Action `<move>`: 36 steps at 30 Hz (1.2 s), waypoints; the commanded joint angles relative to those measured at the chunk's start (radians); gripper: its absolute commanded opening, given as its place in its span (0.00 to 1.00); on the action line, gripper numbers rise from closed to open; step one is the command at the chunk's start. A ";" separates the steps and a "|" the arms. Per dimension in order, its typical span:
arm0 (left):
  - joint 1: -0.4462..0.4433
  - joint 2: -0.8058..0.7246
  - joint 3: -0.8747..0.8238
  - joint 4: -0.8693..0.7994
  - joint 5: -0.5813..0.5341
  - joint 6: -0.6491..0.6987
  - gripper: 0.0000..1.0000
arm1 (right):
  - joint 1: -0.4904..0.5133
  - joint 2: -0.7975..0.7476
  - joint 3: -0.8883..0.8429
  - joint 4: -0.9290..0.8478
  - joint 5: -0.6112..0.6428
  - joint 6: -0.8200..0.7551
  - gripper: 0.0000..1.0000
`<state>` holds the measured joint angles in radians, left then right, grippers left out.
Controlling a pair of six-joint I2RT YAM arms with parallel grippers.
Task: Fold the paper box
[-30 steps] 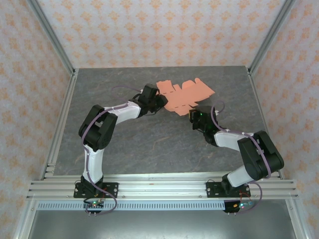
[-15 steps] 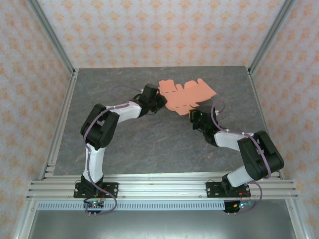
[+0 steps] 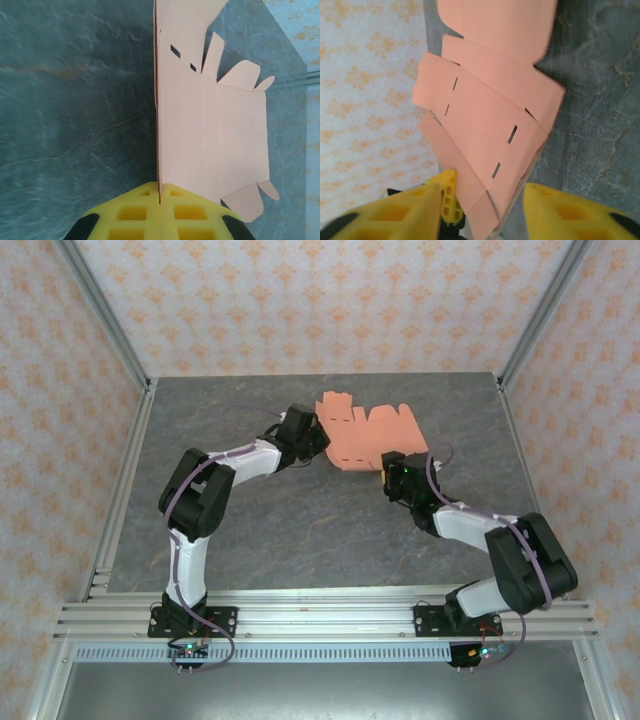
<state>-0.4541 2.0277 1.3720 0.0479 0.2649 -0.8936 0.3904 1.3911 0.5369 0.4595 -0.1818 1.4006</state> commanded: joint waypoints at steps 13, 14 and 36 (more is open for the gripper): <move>0.100 -0.403 0.187 -0.447 -0.067 0.744 0.00 | 0.001 -0.266 0.497 -0.645 -0.028 -1.048 0.67; 0.100 -0.418 0.207 -0.477 -0.054 0.787 0.00 | 0.001 -0.251 0.539 -0.662 -0.060 -1.121 0.67; -0.001 -0.563 0.554 -1.109 0.037 1.740 0.00 | 0.001 -0.003 1.150 -1.137 -0.528 -2.100 0.72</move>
<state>-0.4438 1.5013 1.8801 -0.9821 0.3393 0.7021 0.3904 1.3811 1.6360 -0.5694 -0.5976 -0.5293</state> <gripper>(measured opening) 0.043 0.721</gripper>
